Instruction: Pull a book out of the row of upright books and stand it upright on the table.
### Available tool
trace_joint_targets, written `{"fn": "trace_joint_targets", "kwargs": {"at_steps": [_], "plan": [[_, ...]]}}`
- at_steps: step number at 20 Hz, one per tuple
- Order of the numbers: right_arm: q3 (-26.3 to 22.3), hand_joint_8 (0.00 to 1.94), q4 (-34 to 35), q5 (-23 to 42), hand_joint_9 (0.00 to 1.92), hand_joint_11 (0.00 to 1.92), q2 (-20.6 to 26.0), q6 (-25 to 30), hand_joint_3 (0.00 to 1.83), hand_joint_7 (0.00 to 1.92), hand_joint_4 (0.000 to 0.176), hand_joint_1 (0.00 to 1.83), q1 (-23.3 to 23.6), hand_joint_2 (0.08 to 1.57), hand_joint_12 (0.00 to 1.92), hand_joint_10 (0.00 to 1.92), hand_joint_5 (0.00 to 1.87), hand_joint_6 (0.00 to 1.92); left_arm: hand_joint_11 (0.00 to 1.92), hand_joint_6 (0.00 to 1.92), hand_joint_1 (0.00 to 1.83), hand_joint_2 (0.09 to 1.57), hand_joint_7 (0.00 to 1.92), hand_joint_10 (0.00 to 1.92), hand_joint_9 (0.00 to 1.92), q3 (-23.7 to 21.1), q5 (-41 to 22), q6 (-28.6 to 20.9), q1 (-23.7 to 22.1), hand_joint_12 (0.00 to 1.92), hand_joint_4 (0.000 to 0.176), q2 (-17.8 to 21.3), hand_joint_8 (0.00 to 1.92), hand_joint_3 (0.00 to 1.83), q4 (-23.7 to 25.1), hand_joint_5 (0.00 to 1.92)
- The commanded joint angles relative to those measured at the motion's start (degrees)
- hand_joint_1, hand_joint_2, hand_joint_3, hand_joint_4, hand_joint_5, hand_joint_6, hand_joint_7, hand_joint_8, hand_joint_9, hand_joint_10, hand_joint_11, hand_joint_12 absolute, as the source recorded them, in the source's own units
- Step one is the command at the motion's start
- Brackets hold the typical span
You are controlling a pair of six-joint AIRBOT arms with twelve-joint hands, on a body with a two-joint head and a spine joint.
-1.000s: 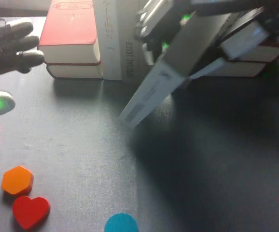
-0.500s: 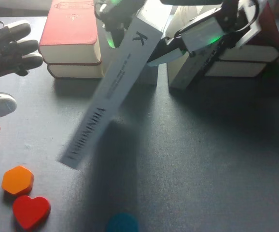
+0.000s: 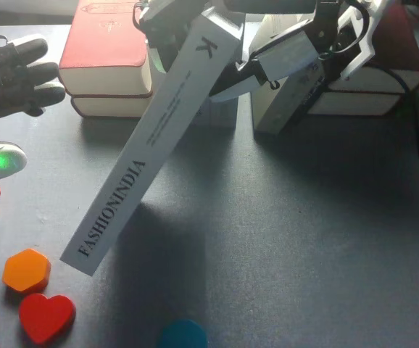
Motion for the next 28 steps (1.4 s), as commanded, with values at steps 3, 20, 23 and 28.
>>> {"fn": "trace_joint_targets", "kwargs": {"at_steps": [3, 20, 23, 28], "plan": [[0.01, 1.05, 5.63, 2.97, 0.39, 0.21, -0.27, 0.05, 0.00, 0.57, 0.000, 1.18, 0.41, 1.14, 1.82, 1.31, 0.57, 0.96, 0.00, 0.01, 1.13, 0.94, 0.50, 0.03, 0.61, 0.03, -7.00, -0.65, -0.21, 1.50, 0.005, -0.26, 0.01, 0.00, -2.44, 0.38], [-4.06, 0.00, 2.73, 0.85, 0.00, 0.00, 5.38, -0.75, 0.04, 0.00, 0.168, 0.28, 0.10, 1.02, 0.00, 0.00, 0.00, 0.00, 0.00, 0.01, 1.12, 0.93, 0.49, 0.03, 0.59, -1.12, -7.24, -0.65, 0.40, 1.52, 0.027, 0.52, 0.01, 0.00, -3.09, 0.37], [-6.78, 0.00, 2.58, 0.81, 0.00, 0.00, 9.49, -0.59, 0.01, 0.00, 0.170, 0.29, -0.11, 1.03, 0.26, 0.00, 0.00, 0.00, 0.00, 0.01, 1.09, 0.93, 0.48, 0.02, 0.57, -1.63, -7.44, -0.65, 1.29, 1.51, 0.040, 0.58, 0.00, 0.00, -4.00, 0.37], [-8.93, 0.00, 8.42, 0.40, 0.00, 0.00, 15.32, -3.73, 0.01, 0.00, 0.174, 0.16, -0.11, 1.25, 0.59, 0.00, 0.00, 0.00, 0.00, 0.00, 1.05, 0.95, 0.41, 0.00, 0.53, -1.85, -9.32, -0.65, 2.37, 1.53, 0.059, 0.98, 0.00, 0.01, -6.11, 0.31]]}}
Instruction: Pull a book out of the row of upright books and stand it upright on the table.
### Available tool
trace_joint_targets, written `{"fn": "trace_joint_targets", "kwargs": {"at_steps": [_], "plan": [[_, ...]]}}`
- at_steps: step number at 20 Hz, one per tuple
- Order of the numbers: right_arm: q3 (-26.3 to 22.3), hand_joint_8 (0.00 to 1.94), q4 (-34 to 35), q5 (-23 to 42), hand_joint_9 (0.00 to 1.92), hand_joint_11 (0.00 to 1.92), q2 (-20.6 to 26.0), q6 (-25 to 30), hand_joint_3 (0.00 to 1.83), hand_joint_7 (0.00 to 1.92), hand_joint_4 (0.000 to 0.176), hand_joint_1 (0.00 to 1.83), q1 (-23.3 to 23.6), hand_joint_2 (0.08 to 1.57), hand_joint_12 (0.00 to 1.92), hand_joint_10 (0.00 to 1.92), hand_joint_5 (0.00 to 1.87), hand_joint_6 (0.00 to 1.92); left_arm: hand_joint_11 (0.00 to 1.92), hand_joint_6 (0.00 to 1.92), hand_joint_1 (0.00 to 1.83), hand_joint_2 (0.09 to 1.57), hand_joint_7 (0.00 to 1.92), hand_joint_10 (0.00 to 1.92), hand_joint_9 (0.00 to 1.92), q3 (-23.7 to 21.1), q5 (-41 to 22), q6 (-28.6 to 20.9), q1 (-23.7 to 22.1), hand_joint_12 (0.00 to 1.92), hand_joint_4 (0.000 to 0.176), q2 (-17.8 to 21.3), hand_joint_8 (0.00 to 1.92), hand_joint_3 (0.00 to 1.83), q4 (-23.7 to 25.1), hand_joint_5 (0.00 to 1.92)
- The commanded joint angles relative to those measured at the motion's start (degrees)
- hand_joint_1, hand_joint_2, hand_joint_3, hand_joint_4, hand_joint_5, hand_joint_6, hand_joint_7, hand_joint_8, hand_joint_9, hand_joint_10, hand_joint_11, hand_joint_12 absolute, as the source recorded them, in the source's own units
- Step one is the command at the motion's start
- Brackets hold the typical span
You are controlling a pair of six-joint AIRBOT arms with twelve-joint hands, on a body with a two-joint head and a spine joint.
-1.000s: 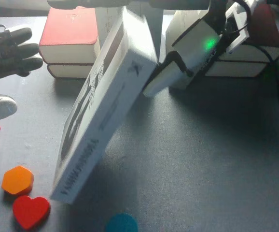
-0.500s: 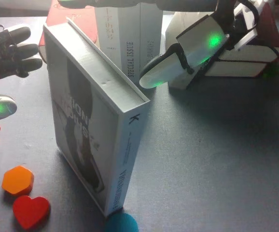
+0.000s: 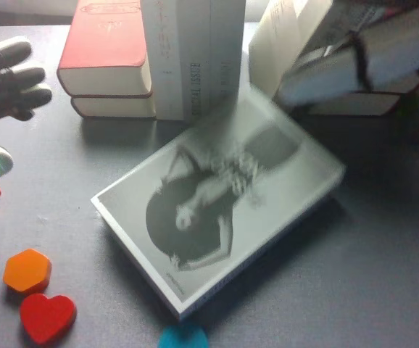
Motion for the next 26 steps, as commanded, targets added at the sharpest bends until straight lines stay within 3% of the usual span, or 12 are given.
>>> {"fn": "trace_joint_targets", "kwargs": {"at_steps": [1, 10, 13, 15, 16, 18, 19, 20, 21, 22, 25, 26], "plan": [[-0.28, 0.00, 7.86, 1.86, 0.00, 0.00, 1.52, -1.90, 0.00, 0.00, 0.152, 0.14, 0.22, 1.27, 0.21, 0.00, 0.00, 0.00, 0.00, 0.01, 1.03, 0.94, 0.41, 0.01, 0.54, -0.22, -8.27, -0.63, -0.11, 1.56, 0.074, 0.78, 0.00, 0.00, -2.93, 0.33], [-5.87, 0.00, 41.88, 15.13, 0.17, 0.00, 13.39, -22.21, 0.00, 0.00, 0.171, 0.00, -13.15, 1.17, 0.86, 0.02, 0.00, 0.00, 0.00, 0.00, 0.65, 0.99, 0.18, 0.00, 0.46, -0.79, -10.91, -0.63, -2.12, 1.20, 0.169, 2.63, 0.00, 0.00, -5.66, 0.00], [-8.90, 0.00, 50.82, 24.14, 0.16, 0.00, 17.12, -27.53, 0.01, 0.04, 0.066, 0.39, -18.88, 1.26, 0.57, 0.01, 0.00, 0.00, 0.00, 0.00, 0.69, 0.94, 0.09, 0.00, 0.29, -0.83, -10.93, -0.63, -4.92, 1.25, 0.176, 3.44, 0.00, 0.00, -4.64, 0.00], [-11.26, 0.00, 53.30, 28.32, 0.11, 0.00, 18.80, -30.88, 0.00, 0.00, 0.069, 0.77, -21.46, 1.24, 0.50, 0.01, 0.00, 0.00, 0.00, 0.02, 0.73, 0.92, 0.15, 0.02, 0.34, -0.70, -10.93, -0.63, -6.81, 1.27, 0.176, 3.96, 0.02, 0.00, -3.87, 0.04], [-12.25, 0.00, 53.53, 29.30, 0.15, 0.00, 19.48, -31.68, 0.00, 0.06, 0.154, 0.84, -22.27, 1.22, 0.41, 0.00, 0.26, 0.07, 0.00, 0.01, 0.76, 0.98, 0.09, 0.02, 0.27, -0.42, -10.93, -0.63, -8.03, 1.07, 0.167, 4.00, 0.02, 0.01, -3.25, 0.02], [-13.72, 0.00, 55.40, 34.82, 0.14, 0.00, 20.50, -32.21, 0.00, 0.07, 0.166, 0.90, -25.60, 1.22, 0.25, 0.00, 0.35, 0.09, 0.00, 0.02, 0.72, 1.00, 0.09, 0.01, 0.26, -0.09, -10.93, -0.63, -10.74, 1.04, 0.174, 3.99, 0.01, 0.01, -1.52, 0.08], [-14.54, 0.02, 56.90, 37.42, 0.19, 0.00, 20.76, -33.92, 0.01, 0.19, 0.174, 0.84, -27.18, 1.20, 0.29, 0.01, 0.16, 0.87, 0.00, 0.10, 0.69, 1.02, 0.07, 0.00, 0.19, -0.02, -10.93, -0.63, -11.41, 0.93, 0.176, 4.07, 0.00, 0.02, -1.07, 0.28], [-15.00, 0.02, 58.63, 39.51, 0.21, 0.00, 20.69, -36.13, 0.01, 0.30, 0.084, 0.76, -28.90, 1.23, 0.19, 0.01, 0.13, 0.86, 0.00, 0.08, 0.70, 0.98, 0.05, 0.00, 0.16, 0.14, -10.93, -0.63, -11.97, 0.76, 0.169, 4.13, 0.00, 0.00, -0.74, 0.25], [-15.24, 0.71, 60.39, 42.02, 0.44, 0.00, 20.58, -37.15, 0.01, 0.57, 0.172, 0.80, -30.67, 1.30, 0.67, 0.00, 0.59, 1.54, 0.00, 0.07, 0.67, 1.03, 0.03, 0.00, 0.09, 0.41, -10.93, -0.63, -13.17, 0.38, 0.125, 4.12, 0.00, 0.01, -0.08, 0.23], [-15.55, 0.77, 60.95, 43.32, 0.45, 0.00, 20.90, -37.16, 0.00, 0.46, 0.105, 0.62, -31.43, 1.20, 0.85, 0.00, 0.30, 1.15, 0.00, 0.07, 0.61, 1.05, 0.08, 0.01, 0.12, 0.67, -10.93, -0.63, -14.52, 0.42, 0.130, 4.04, 0.01, 0.02, 0.69, 0.24], [-16.37, 0.27, 62.50, 47.03, 0.57, 0.00, 21.28, -38.21, 0.01, 0.66, 0.149, 0.81, -33.30, 1.24, 1.22, 0.03, 0.63, 1.41, 0.00, 0.80, 0.83, 1.09, 0.29, 0.02, 0.28, 1.35, -10.93, -0.63, -16.96, 0.86, 0.068, 3.30, 0.03, 0.00, 1.85, 0.17], [-16.93, 0.12, 62.83, 48.03, 0.57, 0.03, 21.29, -39.71, 0.00, 0.63, 0.074, 0.62, -33.86, 1.18, 1.23, 0.01, 0.53, 1.16, 0.00, 0.59, 0.74, 1.10, 0.25, 0.01, 0.27, 1.71, -10.93, -0.63, -17.55, 0.93, 0.076, 2.96, 0.01, 0.00, 2.15, 0.05]]}}
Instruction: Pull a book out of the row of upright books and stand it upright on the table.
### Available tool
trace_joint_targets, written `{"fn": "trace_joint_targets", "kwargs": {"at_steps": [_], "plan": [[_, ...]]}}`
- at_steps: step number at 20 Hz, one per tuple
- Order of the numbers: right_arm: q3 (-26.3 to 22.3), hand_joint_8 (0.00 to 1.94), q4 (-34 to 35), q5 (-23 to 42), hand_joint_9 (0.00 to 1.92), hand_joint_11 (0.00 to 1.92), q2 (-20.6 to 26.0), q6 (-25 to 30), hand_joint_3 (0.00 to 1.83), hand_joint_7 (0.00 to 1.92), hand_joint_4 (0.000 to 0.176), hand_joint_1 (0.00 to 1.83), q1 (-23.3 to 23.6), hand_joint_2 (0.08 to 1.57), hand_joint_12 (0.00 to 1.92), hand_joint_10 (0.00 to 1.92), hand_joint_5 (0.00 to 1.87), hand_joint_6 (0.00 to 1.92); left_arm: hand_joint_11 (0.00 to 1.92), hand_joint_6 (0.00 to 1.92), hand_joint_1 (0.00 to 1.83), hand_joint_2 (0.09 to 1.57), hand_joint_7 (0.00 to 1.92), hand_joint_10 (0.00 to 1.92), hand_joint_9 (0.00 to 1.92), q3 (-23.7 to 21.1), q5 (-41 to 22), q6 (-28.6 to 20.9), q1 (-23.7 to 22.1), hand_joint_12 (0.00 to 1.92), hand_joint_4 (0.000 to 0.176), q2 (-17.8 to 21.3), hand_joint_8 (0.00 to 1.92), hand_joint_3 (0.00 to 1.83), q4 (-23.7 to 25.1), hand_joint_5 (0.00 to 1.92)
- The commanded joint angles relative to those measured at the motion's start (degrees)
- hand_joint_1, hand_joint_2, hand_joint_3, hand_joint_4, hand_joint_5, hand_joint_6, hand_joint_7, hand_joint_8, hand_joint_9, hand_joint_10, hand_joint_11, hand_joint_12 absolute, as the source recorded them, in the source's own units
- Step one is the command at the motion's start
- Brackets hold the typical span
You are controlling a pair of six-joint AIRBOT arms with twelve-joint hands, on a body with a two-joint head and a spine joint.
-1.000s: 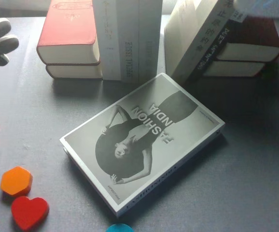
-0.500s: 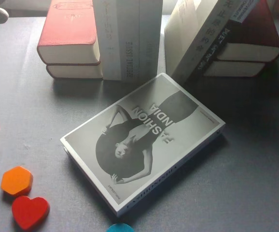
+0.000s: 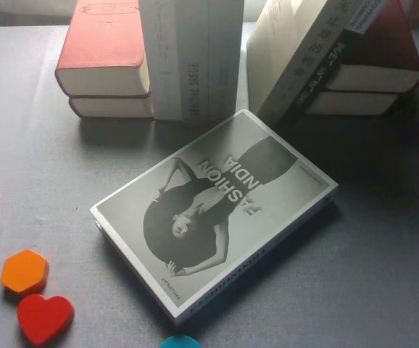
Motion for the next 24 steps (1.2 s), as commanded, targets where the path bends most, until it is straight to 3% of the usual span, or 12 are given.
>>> {"fn": "trace_joint_targets", "kwargs": {"at_steps": [1, 2, 3, 4, 5, 10, 11, 13, 18, 19, 22, 24], "plan": [[-0.32, 0.00, 2.30, 6.78, 0.09, 0.00, -0.17, -0.44, 0.02, 0.07, 0.076, 0.40, 0.24, 1.29, 0.60, 0.00, 0.04, 0.69, 0.00, 0.04, 0.52, 0.96, 0.14, 0.03, 0.35, 0.29, -5.59, -0.57, -0.90, 1.09, 0.082, -0.47, 0.00, 0.00, -1.66, 0.00], [-0.24, 0.00, 2.51, 6.23, 0.09, 0.00, -0.52, -0.48, 0.02, 0.07, 0.076, 0.40, -0.20, 1.29, 0.60, 0.00, 0.04, 0.69, 0.00, 0.04, 0.52, 0.96, 0.14, 0.03, 0.35, 0.61, -5.58, -0.57, -1.00, 1.09, 0.082, -0.84, 0.00, 0.00, -1.59, 0.00], [0.12, 0.00, 3.22, 4.39, 0.08, 0.00, -1.14, -0.29, 0.00, 0.01, 0.061, 0.57, -1.06, 1.28, 0.63, 0.01, 0.01, 0.20, 0.00, 0.01, 0.68, 1.02, 0.05, 0.00, 0.21, 1.48, -5.39, -0.57, -0.83, 0.93, 0.097, -1.66, 0.00, 0.00, -2.07, 0.00], [1.20, 0.00, 4.91, 1.61, 0.18, 0.00, -2.51, 0.80, 0.00, 0.01, 0.168, 0.75, -2.83, 0.99, 0.97, 0.02, 0.07, 0.01, 0.00, 0.03, 0.84, 0.86, 0.14, 0.01, 0.23, 3.43, -3.60, -0.57, 0.13, 1.16, 0.126, -3.43, 0.01, 0.00, -3.57, 0.23], [3.31, 0.00, 6.42, -1.97, 0.18, 0.00, -4.55, 2.88, 0.00, 0.00, 0.166, 0.63, -3.91, 0.95, 1.14, 0.01, 0.08, 0.00, 0.00, 0.02, 0.84, 0.85, 0.20, 0.01, 0.24, 5.50, -1.08, -0.57, 1.06, 1.23, 0.162, -5.21, 0.00, 0.00, -5.07, 0.30], [14.67, 0.00, 1.20, -18.86, 0.10, 0.00, -14.78, 11.20, 0.00, 0.02, 0.173, 0.69, -1.06, 0.95, 1.07, 0.00, 0.15, 0.00, 0.00, 0.01, 0.88, 0.81, 0.21, 0.01, 0.21, 9.77, 8.44, -0.57, 1.10, 1.06, 0.141, -9.05, 0.00, 0.00, 0.35, 0.28], [15.06, 0.01, -0.67, -21.20, 0.07, 0.00, -15.55, 11.20, 0.00, 0.02, 0.176, 0.70, 0.47, 0.91, 0.92, 0.00, 0.19, 0.01, 0.00, 0.00, 0.80, 0.83, 0.22, 0.02, 0.24, 10.43, 10.07, -0.57, 0.27, 1.19, 0.097, -9.48, 0.01, 0.00, 2.30, 0.27], [16.63, 0.00, -5.12, -25.44, 0.08, 0.00, -18.00, 12.47, 0.00, 0.04, 0.176, 0.69, 2.84, 0.89, 0.91, 0.00, 0.16, 0.00, 0.00, 0.00, 0.81, 0.82, 0.25, 0.02, 0.26, 11.93, 12.18, -0.57, -0.16, 1.15, 0.091, -10.90, 0.01, 0.00, 4.78, 0.28], [18.30, 0.00, -9.96, -27.67, 0.09, 0.00, -20.42, 16.11, 0.00, 0.05, 0.176, 0.69, 4.86, 0.89, 0.92, 0.00, 0.16, 0.00, 0.00, 0.00, 0.82, 0.83, 0.23, 0.01, 0.26, 13.33, 13.26, -0.57, -1.06, 1.10, 0.079, -12.80, 0.00, 0.00, 6.81, 0.23], [18.24, 0.00, -10.09, -27.69, 0.09, 0.00, -20.25, 16.33, 0.01, 0.06, 0.176, 0.70, 4.90, 0.91, 0.91, 0.00, 0.16, 0.00, 0.00, 0.00, 0.82, 0.84, 0.26, 0.02, 0.29, 13.32, 13.13, -0.57, -1.06, 1.21, 0.109, -12.78, 0.01, 0.01, 6.82, 0.24], [17.39, 0.00, -10.74, -27.68, 0.11, 0.00, -19.63, 16.46, 0.00, 0.07, 0.176, 0.70, 5.39, 0.91, 1.05, 0.00, 0.16, 0.00, 0.00, 0.00, 0.80, 0.86, 0.25, 0.01, 0.32, 13.20, 12.83, -0.57, -1.06, 1.36, 0.118, -12.76, 0.00, 0.00, 6.68, 0.24], [16.96, 0.00, -11.70, -27.65, 0.11, 0.00, -19.33, 16.99, 0.00, 0.09, 0.176, 0.69, 5.90, 0.92, 1.12, 0.00, 0.16, 0.00, 0.00, 0.00, 0.80, 0.86, 0.22, 0.01, 0.32, 13.22, 12.82, -0.57, -1.06, 1.34, 0.097, -12.77, 0.00, 0.00, 6.51, 0.23]]}}
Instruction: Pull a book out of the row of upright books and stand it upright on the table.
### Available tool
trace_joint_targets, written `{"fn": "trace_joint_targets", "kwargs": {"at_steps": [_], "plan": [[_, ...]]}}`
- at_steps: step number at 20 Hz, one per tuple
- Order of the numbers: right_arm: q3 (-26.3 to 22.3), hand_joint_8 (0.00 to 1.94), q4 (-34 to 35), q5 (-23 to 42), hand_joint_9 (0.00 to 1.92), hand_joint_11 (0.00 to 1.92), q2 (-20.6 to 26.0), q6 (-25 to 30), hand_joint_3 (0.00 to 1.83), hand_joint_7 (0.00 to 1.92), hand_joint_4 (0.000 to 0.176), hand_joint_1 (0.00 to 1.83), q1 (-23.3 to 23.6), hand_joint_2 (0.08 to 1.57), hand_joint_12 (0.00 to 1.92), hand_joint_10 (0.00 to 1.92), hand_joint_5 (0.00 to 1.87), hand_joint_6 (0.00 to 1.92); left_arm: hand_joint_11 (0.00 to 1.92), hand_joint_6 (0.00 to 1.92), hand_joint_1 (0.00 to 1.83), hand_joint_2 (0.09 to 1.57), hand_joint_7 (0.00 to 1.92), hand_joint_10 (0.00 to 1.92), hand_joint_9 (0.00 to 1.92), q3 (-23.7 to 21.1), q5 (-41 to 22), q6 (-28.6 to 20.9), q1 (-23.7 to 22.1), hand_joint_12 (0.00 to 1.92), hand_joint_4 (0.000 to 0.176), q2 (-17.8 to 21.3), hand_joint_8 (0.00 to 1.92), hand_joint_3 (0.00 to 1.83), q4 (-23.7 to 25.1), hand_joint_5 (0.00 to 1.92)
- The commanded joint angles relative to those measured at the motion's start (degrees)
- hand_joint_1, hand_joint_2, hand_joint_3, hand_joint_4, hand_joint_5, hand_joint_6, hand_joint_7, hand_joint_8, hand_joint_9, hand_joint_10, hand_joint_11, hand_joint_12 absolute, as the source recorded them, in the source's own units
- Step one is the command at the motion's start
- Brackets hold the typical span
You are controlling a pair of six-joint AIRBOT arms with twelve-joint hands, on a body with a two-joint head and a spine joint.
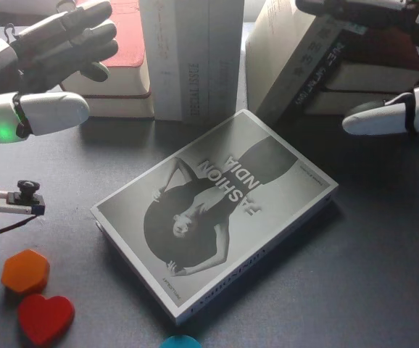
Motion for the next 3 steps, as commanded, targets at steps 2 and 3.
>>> {"fn": "trace_joint_targets", "kwargs": {"at_steps": [2, 3], "plan": [[-0.57, 0.00, 1.59, 6.40, 0.10, 0.00, 0.45, 0.58, 0.00, 0.09, 0.174, 0.69, 0.96, 0.92, 1.03, 0.00, 0.17, 0.00, 0.00, 0.00, 0.81, 0.87, 0.23, 0.00, 0.30, 0.02, -7.31, -0.59, -0.82, 1.36, 0.113, 0.23, 0.00, 0.01, -3.16, 0.23], [-0.67, 0.00, 1.48, 6.40, 0.10, 0.00, 0.54, 0.58, 0.00, 0.09, 0.175, 0.70, 1.01, 0.93, 1.02, 0.01, 0.17, 0.00, 0.00, 0.01, 0.83, 0.87, 0.24, 0.00, 0.30, -0.19, -7.38, -0.59, -0.89, 1.36, 0.126, 0.50, 0.01, 0.00, -3.16, 0.25]]}}
